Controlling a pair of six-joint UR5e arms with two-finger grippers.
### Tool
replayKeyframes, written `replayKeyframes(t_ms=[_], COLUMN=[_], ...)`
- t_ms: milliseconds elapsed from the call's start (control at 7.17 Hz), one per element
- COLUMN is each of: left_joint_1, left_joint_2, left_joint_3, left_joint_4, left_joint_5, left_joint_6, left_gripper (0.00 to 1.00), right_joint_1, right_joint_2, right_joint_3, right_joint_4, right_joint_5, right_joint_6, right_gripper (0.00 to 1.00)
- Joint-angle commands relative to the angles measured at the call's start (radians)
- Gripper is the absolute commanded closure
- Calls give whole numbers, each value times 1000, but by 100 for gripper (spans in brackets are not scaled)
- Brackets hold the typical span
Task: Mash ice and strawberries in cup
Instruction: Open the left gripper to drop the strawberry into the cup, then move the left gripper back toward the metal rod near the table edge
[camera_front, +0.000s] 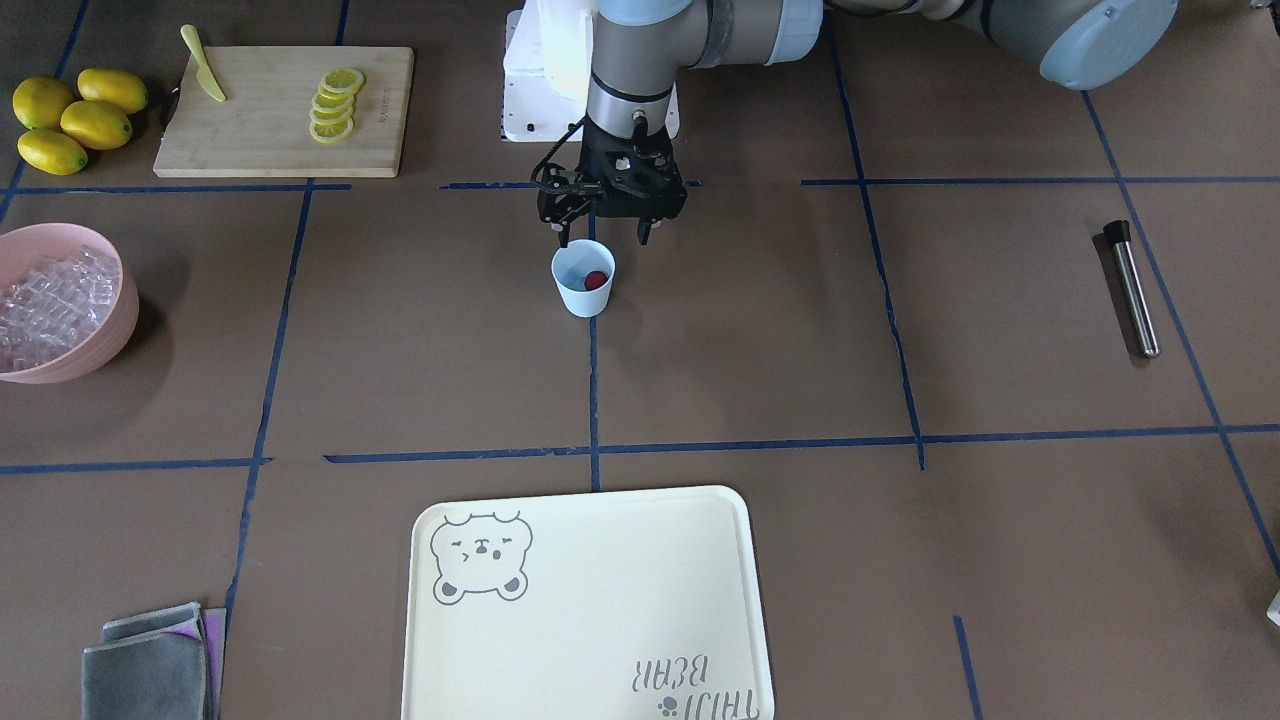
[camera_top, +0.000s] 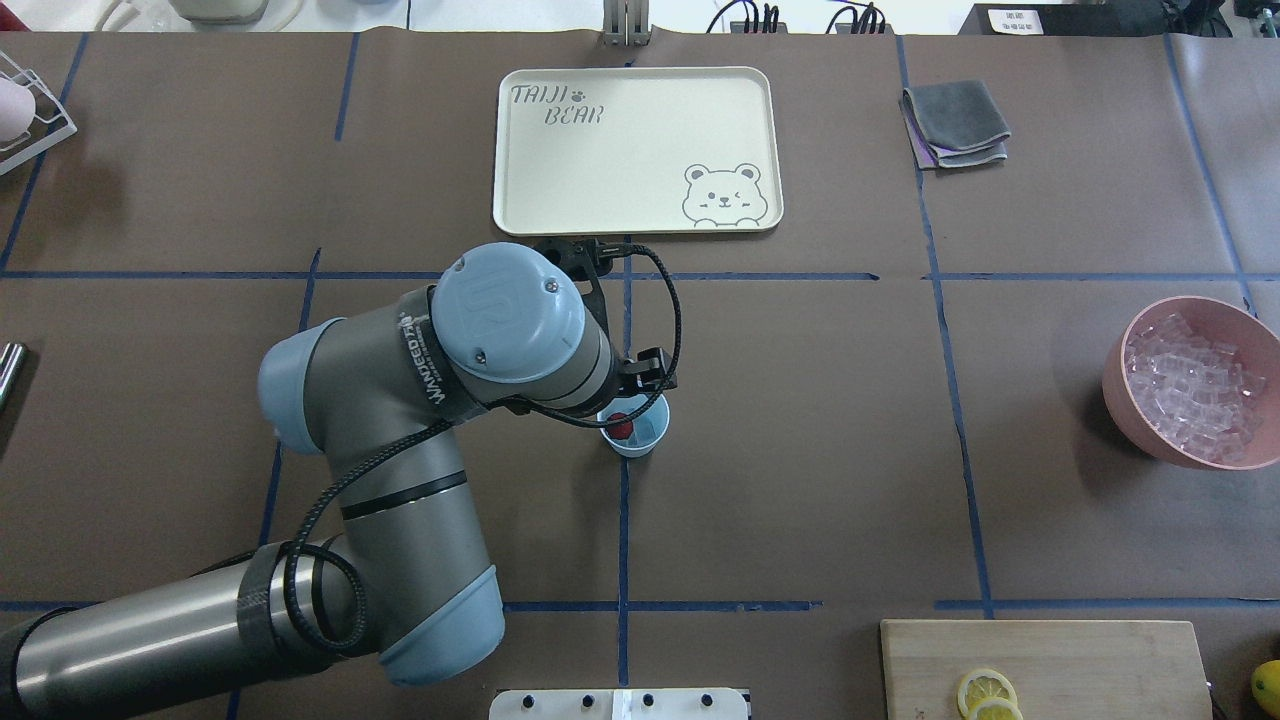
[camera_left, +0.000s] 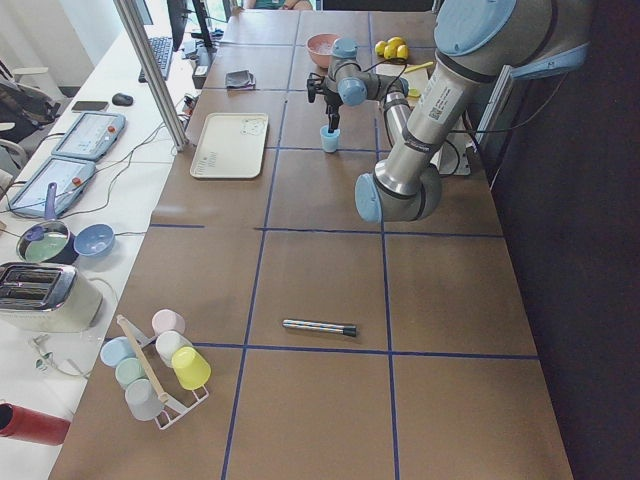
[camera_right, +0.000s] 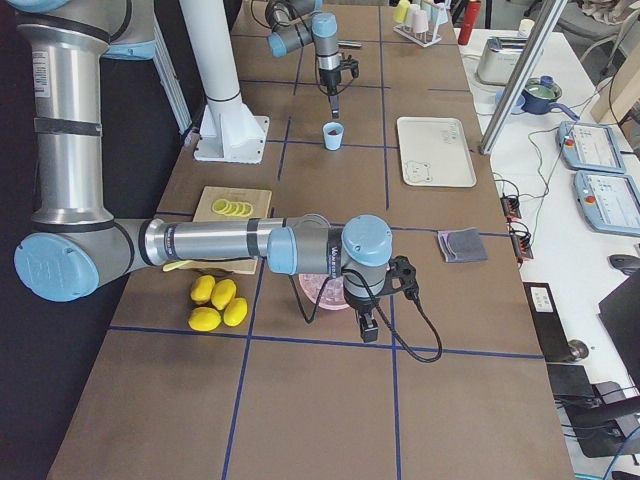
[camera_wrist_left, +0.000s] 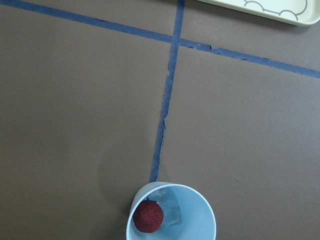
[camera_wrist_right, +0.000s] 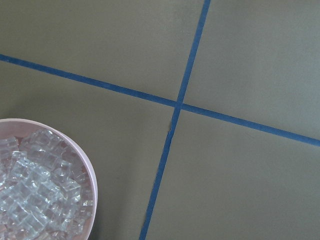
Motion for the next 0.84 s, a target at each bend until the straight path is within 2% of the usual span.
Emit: replayKeyframes(t_ms=[0,140,419,698], left_joint_1=[-70,-127,-251,-366], left_joint_2=[66,86,207,316], left_joint_3=[-147,-191,-249,-251], left_joint_4=[170,238,245,245], left_joint_5=[-15,-74,-182,-260], left_joint_6=[144,216,384,569], left_gripper=[0,0,0,0], right_joint_1=[0,0,0,0], right_joint_2=[2,2,2,2], right_joint_3=[-28,-52,-101,-106], right_joint_4=[-1,10,84,98], right_joint_5=[7,7,7,11], right_joint_6=[1,-2,1,22], right_gripper=[1,1,1,1])
